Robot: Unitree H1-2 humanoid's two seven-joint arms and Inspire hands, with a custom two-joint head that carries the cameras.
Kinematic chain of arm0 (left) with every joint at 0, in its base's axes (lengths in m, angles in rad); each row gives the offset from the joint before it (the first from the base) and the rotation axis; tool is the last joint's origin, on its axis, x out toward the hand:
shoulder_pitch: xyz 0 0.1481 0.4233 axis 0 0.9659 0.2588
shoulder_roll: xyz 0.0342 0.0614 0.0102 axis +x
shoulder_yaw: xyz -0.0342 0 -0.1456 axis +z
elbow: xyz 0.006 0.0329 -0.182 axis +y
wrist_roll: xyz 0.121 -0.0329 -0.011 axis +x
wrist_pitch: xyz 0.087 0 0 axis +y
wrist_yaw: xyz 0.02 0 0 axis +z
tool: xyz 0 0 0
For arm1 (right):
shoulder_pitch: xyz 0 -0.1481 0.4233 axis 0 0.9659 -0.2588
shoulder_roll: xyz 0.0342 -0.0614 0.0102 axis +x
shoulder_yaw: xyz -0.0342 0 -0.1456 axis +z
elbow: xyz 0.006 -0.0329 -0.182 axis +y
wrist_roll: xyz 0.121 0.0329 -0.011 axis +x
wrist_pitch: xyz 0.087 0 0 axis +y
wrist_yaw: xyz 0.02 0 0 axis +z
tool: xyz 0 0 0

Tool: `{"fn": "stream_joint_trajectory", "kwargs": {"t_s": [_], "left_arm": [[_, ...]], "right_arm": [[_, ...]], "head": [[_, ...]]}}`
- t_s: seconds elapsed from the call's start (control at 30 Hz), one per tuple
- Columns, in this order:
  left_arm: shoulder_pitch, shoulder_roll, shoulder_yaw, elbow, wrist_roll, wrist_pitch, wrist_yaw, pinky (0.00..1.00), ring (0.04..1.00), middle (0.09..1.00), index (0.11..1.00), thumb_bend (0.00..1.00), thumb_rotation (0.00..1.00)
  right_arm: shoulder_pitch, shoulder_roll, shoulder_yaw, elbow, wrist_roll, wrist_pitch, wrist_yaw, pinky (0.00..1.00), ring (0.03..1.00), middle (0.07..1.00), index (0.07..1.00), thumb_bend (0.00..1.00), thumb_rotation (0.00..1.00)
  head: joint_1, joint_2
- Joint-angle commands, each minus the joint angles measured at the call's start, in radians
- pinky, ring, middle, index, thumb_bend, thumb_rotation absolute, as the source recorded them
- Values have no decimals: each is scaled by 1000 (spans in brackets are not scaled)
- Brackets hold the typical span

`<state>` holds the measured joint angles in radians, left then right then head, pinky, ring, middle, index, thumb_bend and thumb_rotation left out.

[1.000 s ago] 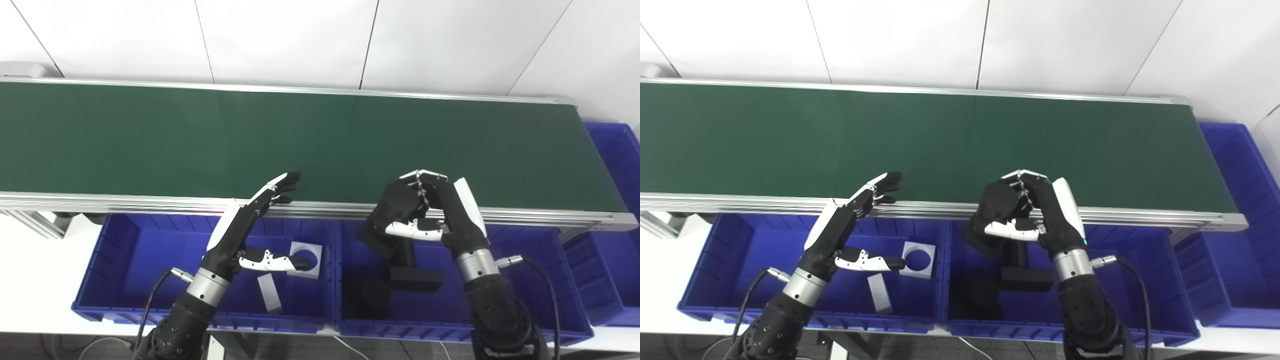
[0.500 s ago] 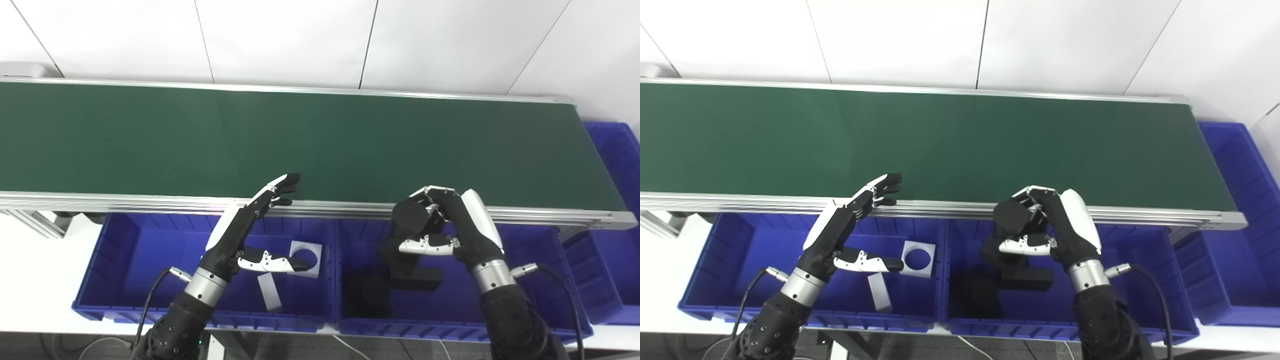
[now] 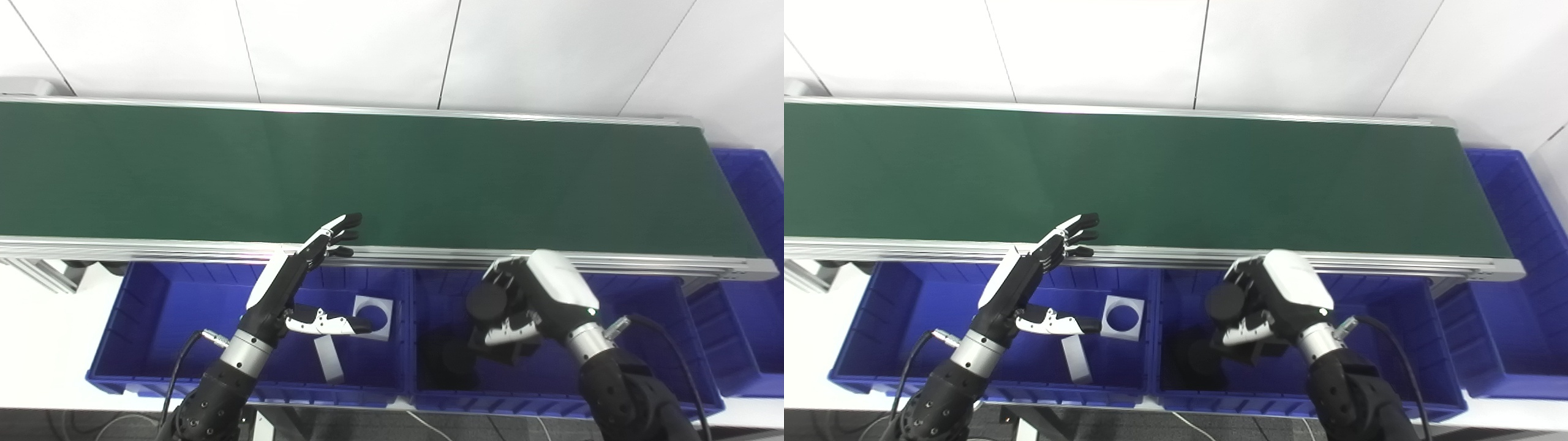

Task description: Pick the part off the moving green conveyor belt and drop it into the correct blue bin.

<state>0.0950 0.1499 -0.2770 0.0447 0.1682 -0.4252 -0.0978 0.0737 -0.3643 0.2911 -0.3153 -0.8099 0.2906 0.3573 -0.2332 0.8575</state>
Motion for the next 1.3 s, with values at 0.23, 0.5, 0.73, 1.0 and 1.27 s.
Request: {"fn": "stream_joint_trajectory", "kwargs": {"t_s": [0.23, 0.5, 0.73, 1.0, 1.27], "left_arm": [[-5, 3, 9, -44, -8, -37, -11, 737, 845, 904, 901, 970, 370], [-2, 7, 18, -47, -2, -39, -18, 731, 836, 898, 897, 971, 368], [2, 12, 24, -55, 4, -37, -24, 723, 833, 896, 898, 970, 393], [12, 12, 32, -64, -3, -31, -33, 732, 831, 892, 892, 983, 390], [26, 14, 40, -67, -2, -34, -34, 747, 837, 894, 891, 987, 398]], "right_arm": [[-31, -36, 48, -114, -147, 29, 172, 722, 795, 832, 791, 840, 212], [-16, -8, 37, -169, -212, 45, 268, 877, 935, 949, 943, 964, 345], [14, 41, -11, -165, -136, 15, 220, 880, 958, 994, 1000, 1000, 369], [54, 133, -108, -95, 165, -87, 40, 810, 948, 1000, 1000, 990, 321], [62, 149, -123, -21, 358, -143, -32, 817, 966, 1000, 1000, 1000, 396]], "head": [[-6, 3], [-11, 5], [-10, 7], [-8, 9], [23, -3]]}}
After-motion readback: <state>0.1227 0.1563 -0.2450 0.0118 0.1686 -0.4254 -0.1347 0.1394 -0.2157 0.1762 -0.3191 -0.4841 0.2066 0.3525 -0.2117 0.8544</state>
